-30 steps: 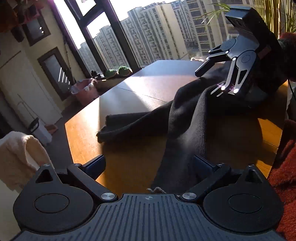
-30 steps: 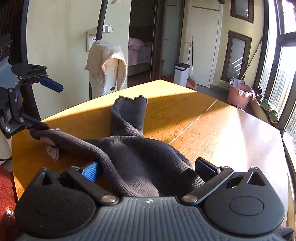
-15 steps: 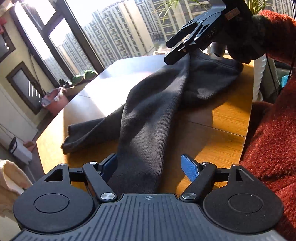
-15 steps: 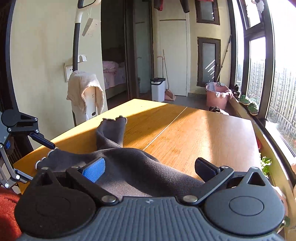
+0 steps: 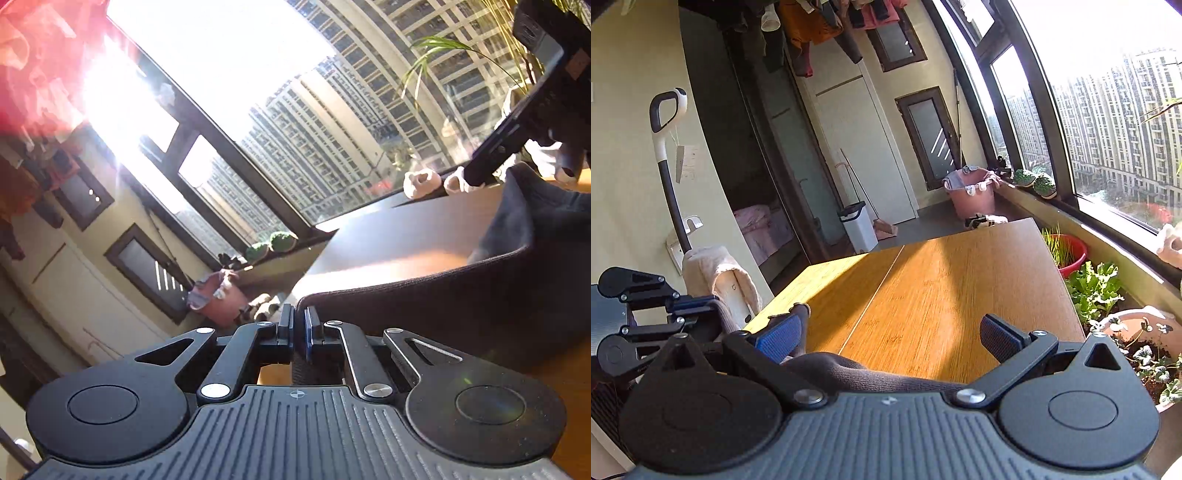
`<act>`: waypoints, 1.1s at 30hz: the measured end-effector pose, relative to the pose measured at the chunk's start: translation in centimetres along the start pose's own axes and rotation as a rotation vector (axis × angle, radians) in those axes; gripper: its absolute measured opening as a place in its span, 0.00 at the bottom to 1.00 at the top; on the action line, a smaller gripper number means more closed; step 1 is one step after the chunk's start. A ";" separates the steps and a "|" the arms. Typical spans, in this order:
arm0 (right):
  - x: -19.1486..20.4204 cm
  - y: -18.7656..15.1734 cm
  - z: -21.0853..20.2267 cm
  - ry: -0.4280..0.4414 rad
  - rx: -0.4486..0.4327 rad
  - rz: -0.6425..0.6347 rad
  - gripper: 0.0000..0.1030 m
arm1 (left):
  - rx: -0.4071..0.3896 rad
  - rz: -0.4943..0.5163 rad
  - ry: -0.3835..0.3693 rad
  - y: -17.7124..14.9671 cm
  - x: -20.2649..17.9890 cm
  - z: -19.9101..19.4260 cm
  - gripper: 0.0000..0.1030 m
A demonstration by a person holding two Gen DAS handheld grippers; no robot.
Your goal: Fold clothes
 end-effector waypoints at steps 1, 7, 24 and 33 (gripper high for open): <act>0.8 0.4 -0.1 -0.009 -0.029 0.017 1.00 | -0.029 -0.039 0.115 1.0 2.2 2.1 0.28; 4.6 0.2 -1.3 -0.010 -0.040 -0.071 1.00 | -0.003 -0.325 -0.098 -1.4 5.4 7.0 0.86; 8.4 -2.9 1.2 0.088 0.091 0.016 1.00 | 0.155 0.351 -0.401 -12.4 -7.0 2.0 0.42; 6.1 -3.0 -0.7 0.008 0.039 0.088 1.00 | 0.167 0.385 -0.578 -5.1 -8.0 -8.8 0.08</act>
Point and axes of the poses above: each gripper's, at about its wrist camera, not at the fingertips, and z roughly the way its jaws point, x to its left, y to its top, the point moved 8 cm from there along z, roughly the way its jaws point, and after that the axes turned 4 degrees about z, right-handed, at the moved point
